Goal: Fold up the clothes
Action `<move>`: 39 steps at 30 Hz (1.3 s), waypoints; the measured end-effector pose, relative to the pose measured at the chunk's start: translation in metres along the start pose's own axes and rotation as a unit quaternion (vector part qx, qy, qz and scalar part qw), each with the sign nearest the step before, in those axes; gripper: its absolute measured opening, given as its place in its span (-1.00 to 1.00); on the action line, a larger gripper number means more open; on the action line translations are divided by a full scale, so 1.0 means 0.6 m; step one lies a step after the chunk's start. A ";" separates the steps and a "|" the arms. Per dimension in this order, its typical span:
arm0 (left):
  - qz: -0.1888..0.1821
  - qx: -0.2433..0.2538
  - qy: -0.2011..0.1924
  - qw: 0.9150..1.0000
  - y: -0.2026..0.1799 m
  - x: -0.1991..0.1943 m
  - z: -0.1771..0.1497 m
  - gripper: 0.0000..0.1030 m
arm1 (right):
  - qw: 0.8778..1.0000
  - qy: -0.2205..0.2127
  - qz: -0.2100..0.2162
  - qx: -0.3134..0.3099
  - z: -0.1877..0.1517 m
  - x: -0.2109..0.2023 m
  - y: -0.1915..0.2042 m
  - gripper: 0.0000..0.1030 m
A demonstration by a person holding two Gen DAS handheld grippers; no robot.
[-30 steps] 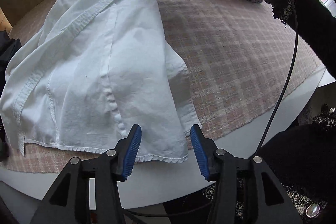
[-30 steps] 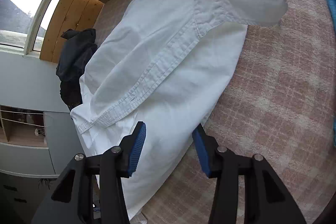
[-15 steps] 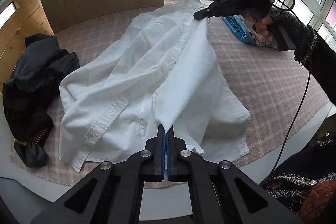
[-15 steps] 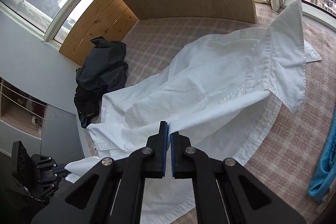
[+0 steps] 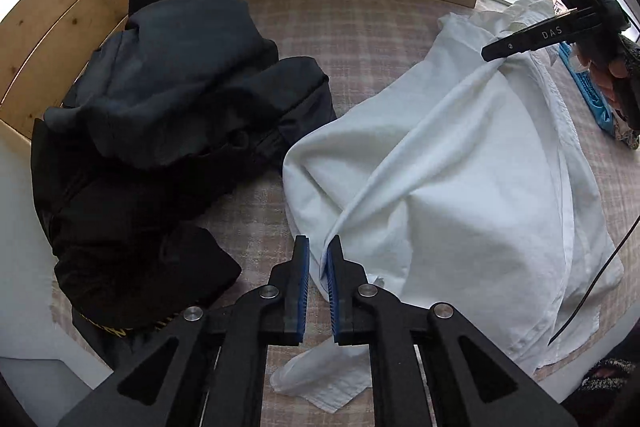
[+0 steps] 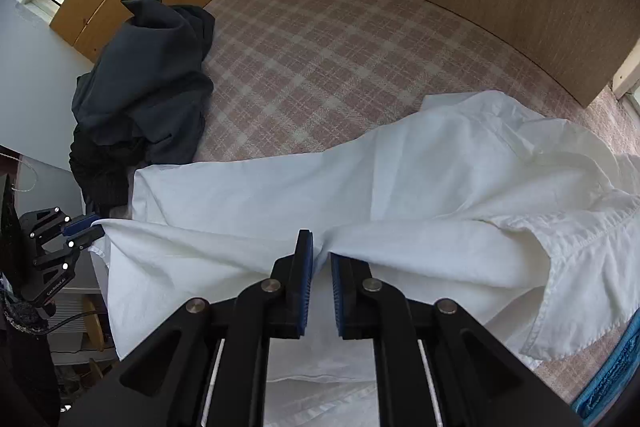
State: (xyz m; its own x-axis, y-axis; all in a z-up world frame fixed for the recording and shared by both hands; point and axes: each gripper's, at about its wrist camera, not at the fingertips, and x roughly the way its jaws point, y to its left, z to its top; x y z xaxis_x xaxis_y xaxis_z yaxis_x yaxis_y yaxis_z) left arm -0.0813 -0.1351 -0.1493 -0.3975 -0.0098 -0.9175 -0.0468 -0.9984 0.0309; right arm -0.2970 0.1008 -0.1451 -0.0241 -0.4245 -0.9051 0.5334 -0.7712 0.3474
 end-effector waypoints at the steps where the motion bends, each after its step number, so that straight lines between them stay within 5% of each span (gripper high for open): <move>1: 0.004 0.001 -0.004 1.000 0.001 -0.012 -0.006 -0.69 | 1.000 -0.006 0.012 -0.003 -0.014 -0.025 -0.004 -0.57; 4: 0.036 0.028 -0.020 0.999 -0.020 -0.065 -0.031 -0.73 | 0.999 -0.038 0.015 -0.008 -0.068 -0.112 -0.036 -0.06; 10: 0.030 0.032 -0.042 0.998 -0.078 -0.141 -0.081 -0.71 | 0.993 -0.094 -0.033 0.066 -0.151 -0.225 -0.192 -0.05; 14: -0.056 0.052 -0.028 0.997 -0.183 -0.132 -0.111 -0.67 | 0.980 -0.070 -0.143 0.116 -0.152 -0.188 -0.296 -0.05; 17: -0.113 0.100 -0.001 0.989 -0.303 -0.105 -0.136 -0.68 | 0.974 -0.076 -0.146 0.155 -0.130 -0.151 -0.348 -0.05; 21: -0.174 0.105 0.035 0.979 -0.420 -0.074 -0.146 -0.58 | 0.972 -0.072 -0.138 0.178 -0.094 -0.107 -0.379 -0.05; 29: -0.118 0.184 0.072 0.973 -0.582 -0.017 -0.165 -0.32 | 0.976 -0.074 -0.172 0.108 -0.055 -0.069 -0.339 0.08; 32: -0.068 0.221 0.071 0.970 -0.605 0.005 -0.181 -0.25 | 0.977 -0.075 -0.192 0.056 -0.054 -0.064 -0.314 -0.03; 35: -0.059 0.239 0.052 0.968 -0.611 0.007 -0.190 -0.31 | 0.978 -0.076 -0.191 0.039 -0.054 -0.071 -0.307 -0.43; 36: -0.067 0.241 0.053 0.967 -0.611 0.007 -0.192 -0.41 | 0.978 -0.076 -0.190 0.039 -0.053 -0.075 -0.310 -0.62; 37: -0.084 0.239 0.058 0.966 -0.608 0.008 -0.191 -0.74 | 0.979 -0.075 -0.187 0.040 -0.053 -0.079 -0.313 -0.70; 39: -0.100 0.231 0.071 0.965 -0.596 0.006 -0.189 -0.96 | 0.982 -0.073 -0.168 0.051 -0.056 -0.089 -0.321 -0.85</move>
State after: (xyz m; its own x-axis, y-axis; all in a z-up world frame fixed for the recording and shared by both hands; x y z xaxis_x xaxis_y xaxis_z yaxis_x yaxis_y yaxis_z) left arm 0.0378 0.2158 -0.2084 -0.2095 0.1392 -0.9678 -0.5264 -0.8502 -0.0084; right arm -0.3703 0.2879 -0.1716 -0.3100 -0.1951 -0.9305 0.3868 -0.9199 0.0640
